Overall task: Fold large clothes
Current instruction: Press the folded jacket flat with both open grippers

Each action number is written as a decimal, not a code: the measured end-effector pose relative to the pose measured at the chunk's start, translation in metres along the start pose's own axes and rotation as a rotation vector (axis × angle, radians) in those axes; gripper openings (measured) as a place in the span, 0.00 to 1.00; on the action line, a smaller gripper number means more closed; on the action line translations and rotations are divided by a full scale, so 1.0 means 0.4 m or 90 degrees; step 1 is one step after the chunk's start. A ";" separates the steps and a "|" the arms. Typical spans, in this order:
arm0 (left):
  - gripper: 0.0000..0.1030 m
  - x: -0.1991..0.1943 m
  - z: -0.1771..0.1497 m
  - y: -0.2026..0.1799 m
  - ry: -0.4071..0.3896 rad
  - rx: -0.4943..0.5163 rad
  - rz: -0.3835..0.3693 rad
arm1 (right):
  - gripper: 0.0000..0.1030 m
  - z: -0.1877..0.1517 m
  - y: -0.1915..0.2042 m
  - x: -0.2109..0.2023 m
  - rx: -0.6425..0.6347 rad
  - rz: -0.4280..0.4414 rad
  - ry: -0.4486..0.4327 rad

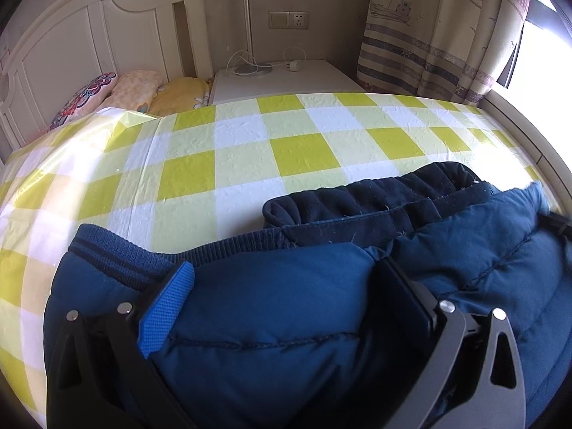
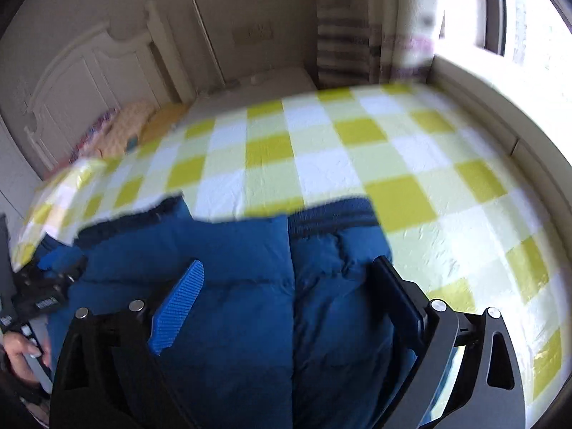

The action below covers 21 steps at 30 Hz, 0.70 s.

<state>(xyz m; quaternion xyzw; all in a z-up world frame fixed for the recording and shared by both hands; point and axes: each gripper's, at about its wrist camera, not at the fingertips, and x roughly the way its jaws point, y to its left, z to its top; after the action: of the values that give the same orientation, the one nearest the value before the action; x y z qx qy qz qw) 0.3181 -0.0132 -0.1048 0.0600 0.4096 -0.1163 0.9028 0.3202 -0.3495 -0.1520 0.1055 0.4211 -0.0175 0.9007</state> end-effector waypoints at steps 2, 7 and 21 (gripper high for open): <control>0.98 -0.001 0.000 0.001 -0.001 0.000 0.002 | 0.95 -0.010 0.002 0.013 -0.002 -0.002 -0.002; 0.98 -0.006 0.000 -0.006 -0.004 0.006 0.014 | 0.95 -0.013 0.003 0.017 -0.006 -0.009 -0.007; 0.98 -0.056 -0.054 0.234 0.044 -0.129 0.025 | 0.94 -0.017 0.001 0.000 0.005 -0.001 -0.009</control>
<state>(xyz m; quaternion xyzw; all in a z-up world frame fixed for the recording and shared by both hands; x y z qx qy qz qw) 0.3125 0.0851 -0.1010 -0.0198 0.4489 -0.0545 0.8917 0.3151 -0.3476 -0.1561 0.1088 0.4147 -0.0208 0.9032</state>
